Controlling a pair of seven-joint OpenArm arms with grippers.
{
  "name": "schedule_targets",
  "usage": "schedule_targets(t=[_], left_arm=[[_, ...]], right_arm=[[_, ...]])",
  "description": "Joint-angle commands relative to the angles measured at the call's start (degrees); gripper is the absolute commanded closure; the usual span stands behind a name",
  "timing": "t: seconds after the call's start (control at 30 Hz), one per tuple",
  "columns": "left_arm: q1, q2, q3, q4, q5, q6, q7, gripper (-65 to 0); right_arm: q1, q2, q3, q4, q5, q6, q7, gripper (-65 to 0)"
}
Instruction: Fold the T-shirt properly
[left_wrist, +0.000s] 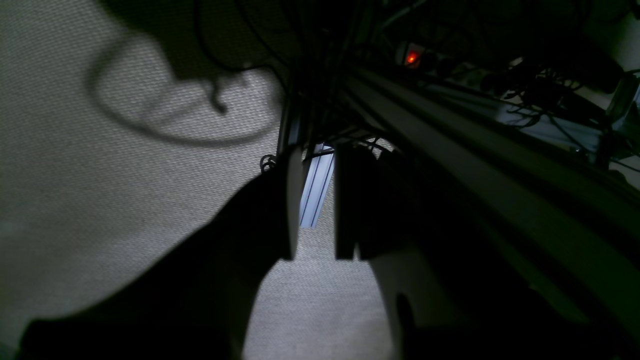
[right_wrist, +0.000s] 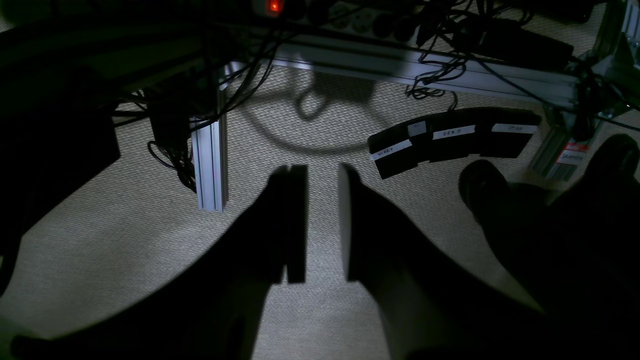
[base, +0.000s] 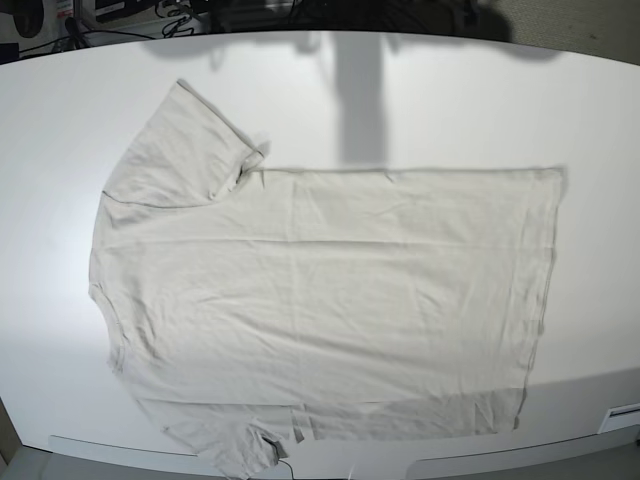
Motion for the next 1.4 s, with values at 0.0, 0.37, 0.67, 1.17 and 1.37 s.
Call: schedule_targets(t=[0.0,0.37,0.67,1.17,1.37], left_arm=[[0.33,-0.15,-0.11,0.24,0.02,-0.52,-0.63,-12.1],[0.35,-0.15,-0.11,0.24,0.02,-0.52,-0.94,-12.1],[0.44,-0.15,-0.11,0.24,0.02,-0.52,-1.29,-12.1],[1.6,-0.17,-0.11,0.26,5.11,-0.52,-2.84,-12.4],[5.07,0.04,-0.11,3.8,5.11,-0.57,-3.43,-14.3]], right_arm=[[-0.31,0.31,0.15,0.37,0.31,-0.04,0.09,-12.2],[-0.31,0.31,0.15,0.37,0.28,-0.04,0.22,-12.2],[-0.28,0.31,0.15,0.37,0.28,-0.04,0.22,-12.2],[-1.97,1.97,0.13,0.42,0.07,4.15,3.04,-12.2],[-4.66,5.4,0.15,0.72,0.13,7.67,5.44,-12.2]])
